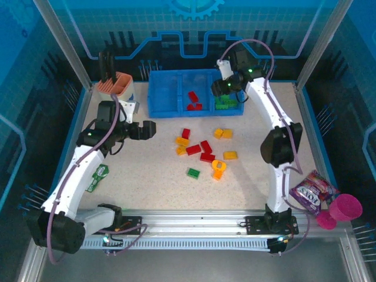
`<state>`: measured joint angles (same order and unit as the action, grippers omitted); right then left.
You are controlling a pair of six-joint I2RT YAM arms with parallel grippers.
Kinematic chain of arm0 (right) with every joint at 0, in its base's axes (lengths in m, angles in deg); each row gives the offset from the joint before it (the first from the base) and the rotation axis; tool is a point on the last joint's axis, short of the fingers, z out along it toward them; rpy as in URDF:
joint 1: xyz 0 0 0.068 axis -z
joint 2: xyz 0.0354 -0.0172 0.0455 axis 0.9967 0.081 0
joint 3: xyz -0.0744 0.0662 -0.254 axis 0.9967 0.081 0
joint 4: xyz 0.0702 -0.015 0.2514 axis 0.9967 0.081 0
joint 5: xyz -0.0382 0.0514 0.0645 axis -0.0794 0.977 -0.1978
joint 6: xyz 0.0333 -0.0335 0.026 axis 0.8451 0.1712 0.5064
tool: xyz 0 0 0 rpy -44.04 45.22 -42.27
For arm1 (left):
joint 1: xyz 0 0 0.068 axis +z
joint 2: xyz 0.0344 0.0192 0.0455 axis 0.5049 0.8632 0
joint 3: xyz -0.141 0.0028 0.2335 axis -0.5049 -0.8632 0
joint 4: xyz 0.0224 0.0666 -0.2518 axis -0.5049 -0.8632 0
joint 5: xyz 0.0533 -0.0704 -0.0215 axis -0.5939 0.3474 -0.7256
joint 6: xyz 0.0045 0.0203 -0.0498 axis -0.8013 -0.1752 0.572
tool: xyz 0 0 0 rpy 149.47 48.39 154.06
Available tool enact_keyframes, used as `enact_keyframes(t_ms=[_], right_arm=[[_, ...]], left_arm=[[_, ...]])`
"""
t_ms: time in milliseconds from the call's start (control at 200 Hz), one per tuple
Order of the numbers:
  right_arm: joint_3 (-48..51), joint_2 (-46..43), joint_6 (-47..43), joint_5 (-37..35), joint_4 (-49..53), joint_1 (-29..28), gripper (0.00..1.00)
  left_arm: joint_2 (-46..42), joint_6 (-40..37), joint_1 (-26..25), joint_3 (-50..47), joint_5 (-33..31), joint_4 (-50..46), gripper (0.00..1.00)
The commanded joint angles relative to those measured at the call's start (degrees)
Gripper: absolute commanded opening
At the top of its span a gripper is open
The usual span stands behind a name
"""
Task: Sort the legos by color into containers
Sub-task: Pick up the lego from the bottom-center of the table.
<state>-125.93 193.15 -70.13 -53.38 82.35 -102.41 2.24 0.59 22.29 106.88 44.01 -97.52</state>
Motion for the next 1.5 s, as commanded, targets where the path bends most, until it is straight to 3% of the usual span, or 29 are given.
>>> enact_keyframes(t_ms=[0,255,510,776,1311,1406,1496], right_arm=[[12.0,-6.9,-0.8,9.9,0.0,-4.4,0.58],[34.9,-17.5,5.6,4.4,-4.1,-19.2,0.57],[42.4,-15.7,8.9,-4.7,-2.9,-31.4,0.58],[42.6,-10.3,5.5,-7.2,-1.8,-34.9,0.63],[41.7,-4.1,4.0,-9.7,-1.1,-36.0,0.65],[41.9,-3.5,4.4,-10.2,-1.1,-36.1,0.62],[42.1,-3.8,4.8,-10.4,-1.3,-36.0,0.49]], left_arm=[[-1.9,-0.5,0.6,-0.5,1.7,1.1,0.99],[-2.9,-0.1,0.6,-0.9,0.2,1.0,0.99],[-3.1,0.6,0.7,-1.4,-0.7,1.2,0.99],[-3.6,0.4,0.7,-1.4,-0.7,1.0,0.99],[-5.4,-0.6,0.7,-1.8,-3.0,0.8,0.99],[-5.4,-0.8,0.8,-1.6,-3.7,0.7,0.99],[-5.4,-0.8,0.8,-1.4,-3.4,0.8,0.99]])
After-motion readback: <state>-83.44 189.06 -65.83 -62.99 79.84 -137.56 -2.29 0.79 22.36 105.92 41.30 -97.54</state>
